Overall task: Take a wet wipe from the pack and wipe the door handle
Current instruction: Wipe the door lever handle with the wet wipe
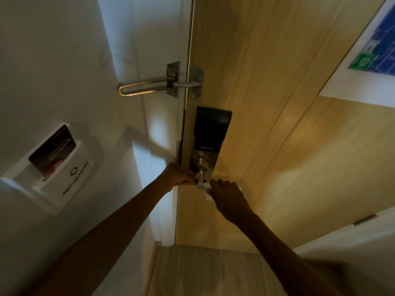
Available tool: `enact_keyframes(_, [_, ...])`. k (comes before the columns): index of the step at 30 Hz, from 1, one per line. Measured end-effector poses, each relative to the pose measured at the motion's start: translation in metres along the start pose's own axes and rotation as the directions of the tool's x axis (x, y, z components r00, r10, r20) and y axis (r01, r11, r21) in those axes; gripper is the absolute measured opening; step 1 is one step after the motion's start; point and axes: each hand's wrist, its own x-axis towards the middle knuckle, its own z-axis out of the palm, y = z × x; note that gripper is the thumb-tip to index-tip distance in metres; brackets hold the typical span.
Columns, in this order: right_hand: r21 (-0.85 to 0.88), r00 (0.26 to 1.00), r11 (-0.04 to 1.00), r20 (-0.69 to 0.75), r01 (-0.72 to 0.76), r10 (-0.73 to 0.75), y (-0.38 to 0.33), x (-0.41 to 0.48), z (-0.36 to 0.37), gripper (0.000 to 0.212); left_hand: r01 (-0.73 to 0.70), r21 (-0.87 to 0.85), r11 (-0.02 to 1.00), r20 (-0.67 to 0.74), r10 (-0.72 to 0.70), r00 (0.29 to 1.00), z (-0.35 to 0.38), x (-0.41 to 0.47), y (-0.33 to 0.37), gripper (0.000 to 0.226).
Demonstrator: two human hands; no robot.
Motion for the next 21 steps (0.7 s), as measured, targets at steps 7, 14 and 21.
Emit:
enact_keyframes(7, [-0.042, 0.999, 0.999, 0.029, 0.016, -0.015, 0.010, -0.008, 0.002, 0.022, 0.019, 0.014, 1.000, 0.031, -0.020, 0.999, 0.001, 0.000, 0.004, 0.036])
enact_keyframes(14, [-0.086, 0.998, 0.996, -0.045, -0.038, 0.034, -0.017, 0.004, 0.014, 0.025, 0.036, 0.086, 0.996, 0.021, -0.038, 0.999, 0.003, 0.000, 0.004, 0.022])
enact_keyframes(21, [-0.119, 0.999, 0.992, 0.034, 0.031, -0.027, 0.022, -0.014, 0.000, 0.024, 0.008, 0.012, 1.000, 0.049, -0.008, 0.999, -0.001, 0.002, 0.001, 0.037])
